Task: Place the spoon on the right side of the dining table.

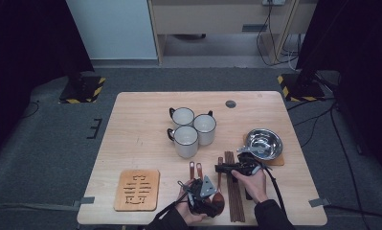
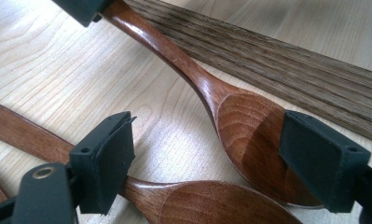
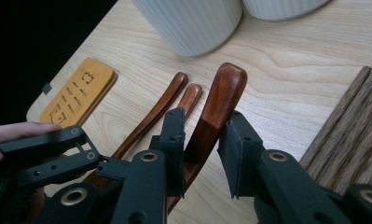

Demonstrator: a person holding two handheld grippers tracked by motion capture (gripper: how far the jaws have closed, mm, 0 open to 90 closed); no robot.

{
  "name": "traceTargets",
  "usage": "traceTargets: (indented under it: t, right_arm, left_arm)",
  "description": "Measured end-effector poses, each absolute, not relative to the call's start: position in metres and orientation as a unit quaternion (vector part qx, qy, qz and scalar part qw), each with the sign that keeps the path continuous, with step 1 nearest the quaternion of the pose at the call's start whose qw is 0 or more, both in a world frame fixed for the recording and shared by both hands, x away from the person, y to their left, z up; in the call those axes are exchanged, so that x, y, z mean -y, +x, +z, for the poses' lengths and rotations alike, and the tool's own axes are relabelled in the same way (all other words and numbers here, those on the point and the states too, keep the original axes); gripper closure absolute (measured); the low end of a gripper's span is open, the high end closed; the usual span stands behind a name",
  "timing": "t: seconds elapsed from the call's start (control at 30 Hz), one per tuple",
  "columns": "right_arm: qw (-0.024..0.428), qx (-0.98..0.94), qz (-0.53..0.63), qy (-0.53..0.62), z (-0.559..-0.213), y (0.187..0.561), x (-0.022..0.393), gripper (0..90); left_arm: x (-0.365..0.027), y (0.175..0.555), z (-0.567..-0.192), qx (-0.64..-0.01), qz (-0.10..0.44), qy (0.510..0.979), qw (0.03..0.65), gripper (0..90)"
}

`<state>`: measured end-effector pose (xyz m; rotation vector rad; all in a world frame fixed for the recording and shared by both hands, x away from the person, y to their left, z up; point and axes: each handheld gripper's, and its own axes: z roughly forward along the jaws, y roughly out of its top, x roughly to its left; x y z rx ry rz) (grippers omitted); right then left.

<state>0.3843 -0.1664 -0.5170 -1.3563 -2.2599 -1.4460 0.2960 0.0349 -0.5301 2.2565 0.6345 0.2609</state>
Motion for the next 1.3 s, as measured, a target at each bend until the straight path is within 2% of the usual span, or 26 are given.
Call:
traceTargets:
  t: [1.3]
  right_arm:
    - [0.129,0.694,-0.532,-0.468,-0.5,0.381,0.175,85.0]
  left_arm:
    - [-0.037,0.297,-0.53,-0.253,0.104,0.882,0.385,17.7]
